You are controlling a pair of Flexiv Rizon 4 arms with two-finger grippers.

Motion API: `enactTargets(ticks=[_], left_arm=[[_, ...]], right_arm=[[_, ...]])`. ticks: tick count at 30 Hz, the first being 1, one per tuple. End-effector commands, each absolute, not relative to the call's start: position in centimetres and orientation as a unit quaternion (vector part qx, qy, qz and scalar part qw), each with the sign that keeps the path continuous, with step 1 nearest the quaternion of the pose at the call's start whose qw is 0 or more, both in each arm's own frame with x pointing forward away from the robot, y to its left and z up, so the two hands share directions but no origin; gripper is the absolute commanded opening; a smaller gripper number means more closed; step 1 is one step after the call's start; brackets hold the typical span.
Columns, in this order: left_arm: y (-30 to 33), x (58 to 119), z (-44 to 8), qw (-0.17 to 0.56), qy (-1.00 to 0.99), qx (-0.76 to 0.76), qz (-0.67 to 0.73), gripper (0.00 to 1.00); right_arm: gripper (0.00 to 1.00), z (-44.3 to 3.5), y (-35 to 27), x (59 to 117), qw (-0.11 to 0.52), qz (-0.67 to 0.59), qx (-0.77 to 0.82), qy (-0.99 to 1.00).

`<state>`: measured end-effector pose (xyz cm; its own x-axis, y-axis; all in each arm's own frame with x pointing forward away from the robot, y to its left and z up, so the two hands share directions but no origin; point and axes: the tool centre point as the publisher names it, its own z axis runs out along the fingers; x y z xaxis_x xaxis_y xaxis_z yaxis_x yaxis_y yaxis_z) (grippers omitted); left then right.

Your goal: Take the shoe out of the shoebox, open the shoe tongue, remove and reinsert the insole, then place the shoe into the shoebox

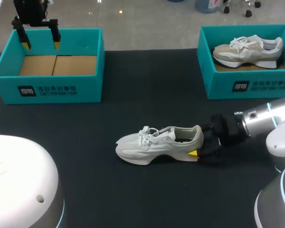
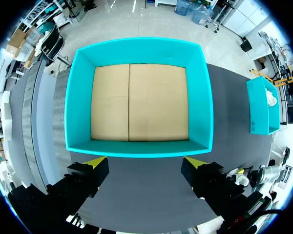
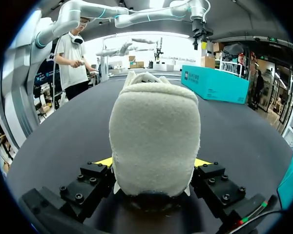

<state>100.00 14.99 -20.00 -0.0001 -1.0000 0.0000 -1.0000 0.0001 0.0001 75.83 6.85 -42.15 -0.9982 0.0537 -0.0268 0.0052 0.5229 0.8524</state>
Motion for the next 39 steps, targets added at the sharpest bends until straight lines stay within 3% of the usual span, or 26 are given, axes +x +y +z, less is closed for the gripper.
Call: enactTargets(ticks=[1,29,31,39], left_arm=[[15.0,100.0,-20.0,0.000,-0.707,0.707,0.000,1.00],[15.0,100.0,-20.0,0.000,-0.707,0.707,0.000,1.00],[13.2,99.2,-20.4,0.027,-0.686,0.727,0.012,1.00],[6.4,95.5,-21.1,-0.007,-0.658,0.752,-0.031,1.00]], right_arm=[[0.00,-42.4,7.0,76.5,0.028,0.487,0.015,0.873],[0.00,-42.5,7.1,76.5,0.028,0.489,0.019,0.871],[0.00,-42.5,7.1,76.5,0.028,0.489,0.019,0.871],[0.00,-42.5,7.1,76.5,0.028,0.489,0.019,0.871]])
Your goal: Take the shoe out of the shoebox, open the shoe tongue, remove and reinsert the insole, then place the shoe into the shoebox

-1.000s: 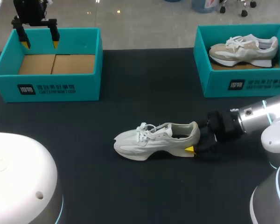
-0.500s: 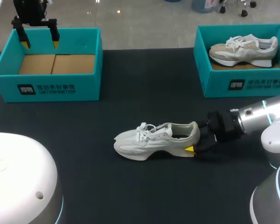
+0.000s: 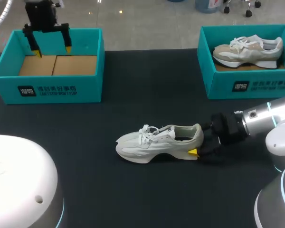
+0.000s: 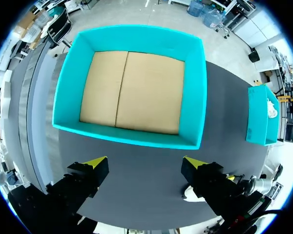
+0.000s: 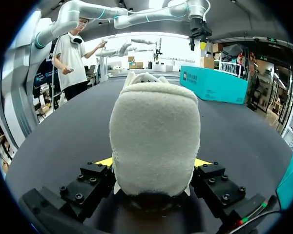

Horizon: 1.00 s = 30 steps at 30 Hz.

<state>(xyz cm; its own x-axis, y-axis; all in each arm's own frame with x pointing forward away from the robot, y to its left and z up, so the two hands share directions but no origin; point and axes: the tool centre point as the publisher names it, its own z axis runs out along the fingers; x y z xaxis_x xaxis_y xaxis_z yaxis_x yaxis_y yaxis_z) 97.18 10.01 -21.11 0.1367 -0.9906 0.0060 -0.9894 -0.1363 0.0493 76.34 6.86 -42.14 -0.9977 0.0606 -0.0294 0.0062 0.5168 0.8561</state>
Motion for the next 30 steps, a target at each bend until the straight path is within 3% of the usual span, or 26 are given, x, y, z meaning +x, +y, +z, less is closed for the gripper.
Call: enactTargets(ticks=[1,20,30], left_arm=[[5.7,95.1,-21.2,-0.007,-0.658,0.752,-0.031,1.00],[-1.0,87.6,-22.4,0.005,-0.616,0.787,-0.025,1.00],[-1.0,87.6,-22.4,0.005,-0.616,0.787,-0.025,1.00]], right_arm=[[0.00,-42.5,7.1,76.5,0.028,0.489,0.019,0.871],[0.00,-42.5,7.1,76.5,0.028,0.489,0.019,0.871],[0.00,-42.5,7.1,76.5,0.028,0.489,0.019,0.871]])
